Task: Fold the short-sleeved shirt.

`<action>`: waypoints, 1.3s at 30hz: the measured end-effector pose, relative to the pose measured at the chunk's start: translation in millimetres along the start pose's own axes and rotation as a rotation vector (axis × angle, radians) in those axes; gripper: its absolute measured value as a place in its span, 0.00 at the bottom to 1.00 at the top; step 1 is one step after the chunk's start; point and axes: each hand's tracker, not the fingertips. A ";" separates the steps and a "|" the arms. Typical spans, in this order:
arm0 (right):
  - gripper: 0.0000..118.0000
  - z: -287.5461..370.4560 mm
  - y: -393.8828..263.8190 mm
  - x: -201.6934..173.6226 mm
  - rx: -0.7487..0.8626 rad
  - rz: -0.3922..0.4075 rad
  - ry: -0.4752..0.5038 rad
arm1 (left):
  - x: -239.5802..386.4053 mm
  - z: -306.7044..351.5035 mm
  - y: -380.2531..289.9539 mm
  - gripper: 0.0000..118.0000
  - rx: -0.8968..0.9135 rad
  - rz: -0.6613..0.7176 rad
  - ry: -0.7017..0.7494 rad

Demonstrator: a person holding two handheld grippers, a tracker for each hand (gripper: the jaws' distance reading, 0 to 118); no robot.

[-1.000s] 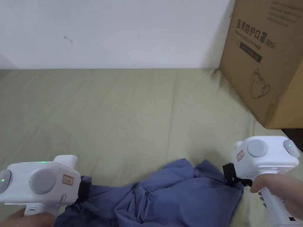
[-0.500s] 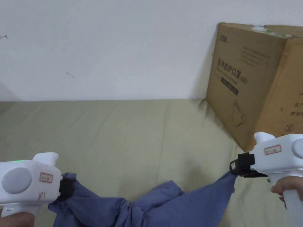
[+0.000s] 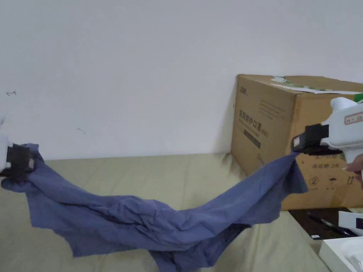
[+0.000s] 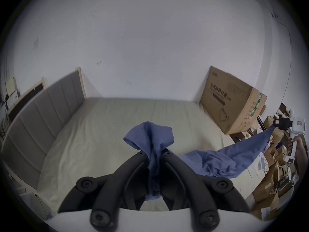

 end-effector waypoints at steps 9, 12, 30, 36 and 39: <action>0.00 24.4 87.2 -6.6 0.145 -0.040 -0.069 | 2.2 15.7 61.4 0.07 0.121 0.063 -0.001; 0.00 23.8 96.2 -8.4 0.166 -0.017 -0.096 | 3.0 9.2 62.1 0.07 0.120 0.088 -0.016; 0.00 -89.2 -186.1 89.6 -0.272 -0.157 -0.145 | -34.9 -114.4 -188.0 0.07 -0.330 0.171 0.025; 0.00 -122.4 -283.1 117.2 -0.423 -0.234 -0.288 | -44.2 -144.6 -257.8 0.07 -0.465 0.165 0.132; 0.00 -133.8 -301.2 125.5 -0.446 -0.239 -0.312 | -45.6 -147.4 -268.7 0.07 -0.461 0.156 0.177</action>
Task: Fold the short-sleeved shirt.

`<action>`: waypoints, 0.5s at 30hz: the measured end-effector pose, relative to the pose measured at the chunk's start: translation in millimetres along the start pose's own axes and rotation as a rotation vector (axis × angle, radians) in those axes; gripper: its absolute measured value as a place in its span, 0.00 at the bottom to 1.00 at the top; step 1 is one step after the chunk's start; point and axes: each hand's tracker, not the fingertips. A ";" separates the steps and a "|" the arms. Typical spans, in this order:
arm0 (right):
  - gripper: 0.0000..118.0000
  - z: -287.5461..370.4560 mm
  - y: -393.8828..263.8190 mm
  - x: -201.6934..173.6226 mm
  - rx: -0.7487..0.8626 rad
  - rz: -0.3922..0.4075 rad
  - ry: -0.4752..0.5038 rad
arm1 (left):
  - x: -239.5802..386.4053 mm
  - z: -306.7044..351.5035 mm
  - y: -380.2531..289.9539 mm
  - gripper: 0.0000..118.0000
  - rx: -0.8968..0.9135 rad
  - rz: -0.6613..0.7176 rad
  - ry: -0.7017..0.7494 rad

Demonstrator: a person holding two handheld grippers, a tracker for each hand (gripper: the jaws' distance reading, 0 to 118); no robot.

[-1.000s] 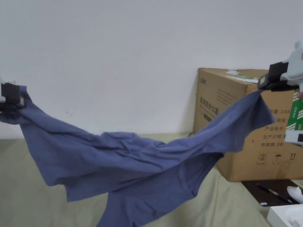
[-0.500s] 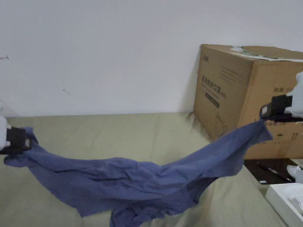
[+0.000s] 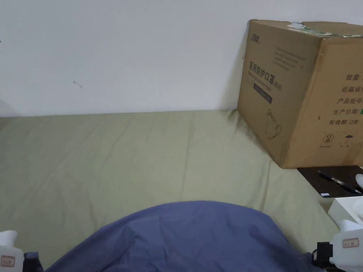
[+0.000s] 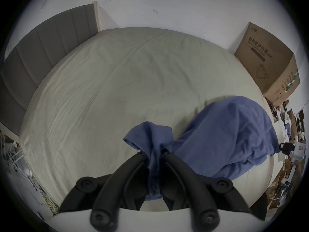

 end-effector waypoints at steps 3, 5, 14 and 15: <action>0.03 -5.6 -2.5 1.7 0.007 -0.024 -0.030 | 1.2 -1.1 -5.2 0.12 -0.001 0.011 0.008; 0.25 -1.4 -1.7 2.9 0.020 -0.040 -0.037 | 0.5 3.3 -6.1 0.39 0.002 0.025 0.010; 0.97 96.3 -16.6 -31.2 0.275 -0.009 0.156 | -0.8 102.0 -13.2 1.00 0.247 0.078 -0.188; 0.97 110.6 -25.9 -38.3 0.332 0.011 0.195 | 0.5 117.8 -19.0 1.00 0.284 0.069 -0.200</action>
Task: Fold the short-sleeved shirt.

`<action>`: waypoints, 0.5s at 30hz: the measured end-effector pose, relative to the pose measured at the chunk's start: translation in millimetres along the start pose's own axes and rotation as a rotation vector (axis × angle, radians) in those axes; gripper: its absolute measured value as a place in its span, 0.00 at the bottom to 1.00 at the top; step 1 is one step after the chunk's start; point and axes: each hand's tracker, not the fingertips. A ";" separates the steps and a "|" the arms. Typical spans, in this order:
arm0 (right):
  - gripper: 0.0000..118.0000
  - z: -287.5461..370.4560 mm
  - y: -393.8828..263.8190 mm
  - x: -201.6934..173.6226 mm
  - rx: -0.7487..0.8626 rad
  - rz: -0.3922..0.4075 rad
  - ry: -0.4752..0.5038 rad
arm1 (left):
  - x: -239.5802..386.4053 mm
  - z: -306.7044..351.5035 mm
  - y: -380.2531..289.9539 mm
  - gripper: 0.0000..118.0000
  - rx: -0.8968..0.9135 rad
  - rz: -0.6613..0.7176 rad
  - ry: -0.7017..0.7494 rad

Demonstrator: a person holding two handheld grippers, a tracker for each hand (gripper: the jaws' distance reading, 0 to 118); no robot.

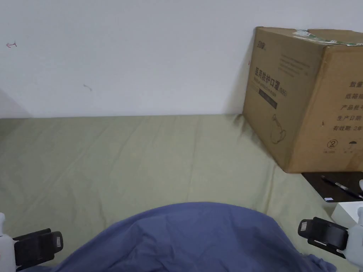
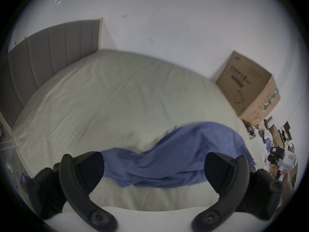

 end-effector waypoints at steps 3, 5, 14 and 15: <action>0.96 39.4 -15.8 -29.1 0.123 0.042 0.131 | 8.9 40.8 -11.8 1.00 0.099 -0.010 -0.029; 0.85 70.3 -33.8 -58.2 0.228 0.080 0.204 | 14.0 72.2 -28.3 0.92 0.209 -0.004 -0.056; 0.00 104.3 -67.9 -121.1 0.316 0.266 0.281 | 1.9 118.7 -66.4 0.00 0.289 -0.003 0.044; 0.00 104.9 -69.3 -125.4 0.307 0.298 0.293 | -1.7 117.8 -59.2 0.00 0.275 -0.002 0.053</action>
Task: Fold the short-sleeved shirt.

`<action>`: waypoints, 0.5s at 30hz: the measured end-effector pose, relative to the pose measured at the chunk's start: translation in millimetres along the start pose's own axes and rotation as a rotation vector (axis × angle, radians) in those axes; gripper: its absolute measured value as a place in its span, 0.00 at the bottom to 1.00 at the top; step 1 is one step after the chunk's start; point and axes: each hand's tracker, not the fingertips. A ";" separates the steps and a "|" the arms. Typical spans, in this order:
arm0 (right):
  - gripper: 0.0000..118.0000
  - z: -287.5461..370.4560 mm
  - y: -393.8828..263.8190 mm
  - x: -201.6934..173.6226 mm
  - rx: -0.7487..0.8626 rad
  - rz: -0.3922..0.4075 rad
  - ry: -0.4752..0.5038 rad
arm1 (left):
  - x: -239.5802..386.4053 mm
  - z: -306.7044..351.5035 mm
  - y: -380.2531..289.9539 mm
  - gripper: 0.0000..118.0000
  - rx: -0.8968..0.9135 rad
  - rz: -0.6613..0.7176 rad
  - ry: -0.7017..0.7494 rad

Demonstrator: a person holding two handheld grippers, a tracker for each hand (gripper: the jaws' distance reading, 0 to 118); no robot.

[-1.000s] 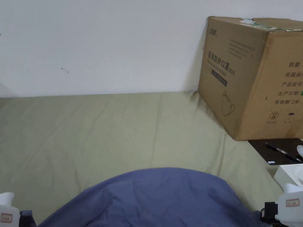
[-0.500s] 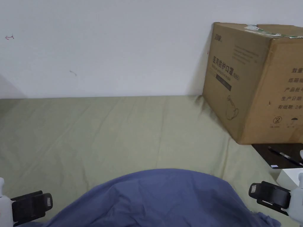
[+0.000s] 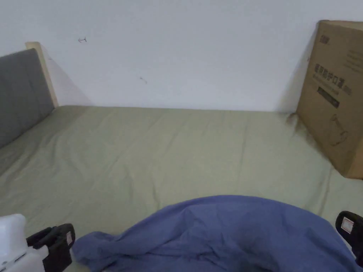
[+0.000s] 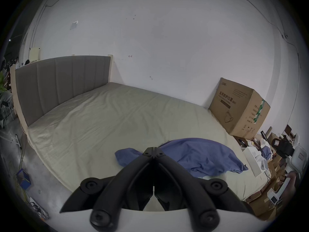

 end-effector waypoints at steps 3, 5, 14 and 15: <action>0.00 0.2 1.8 -15.2 -0.001 0.120 0.018 | -9.9 -38.1 23.5 0.00 -0.234 -0.034 0.066; 0.00 0.4 0.3 -24.0 -0.006 0.184 0.042 | -23.5 -75.8 31.7 0.00 -0.402 -0.022 0.083; 0.00 -10.5 -10.8 -29.2 -0.095 0.186 0.098 | -82.2 -212.8 20.9 0.96 -0.549 0.180 0.108; 0.00 -13.6 -12.2 -25.6 -0.113 0.156 0.094 | -85.6 -219.4 14.0 0.96 -0.560 0.196 0.130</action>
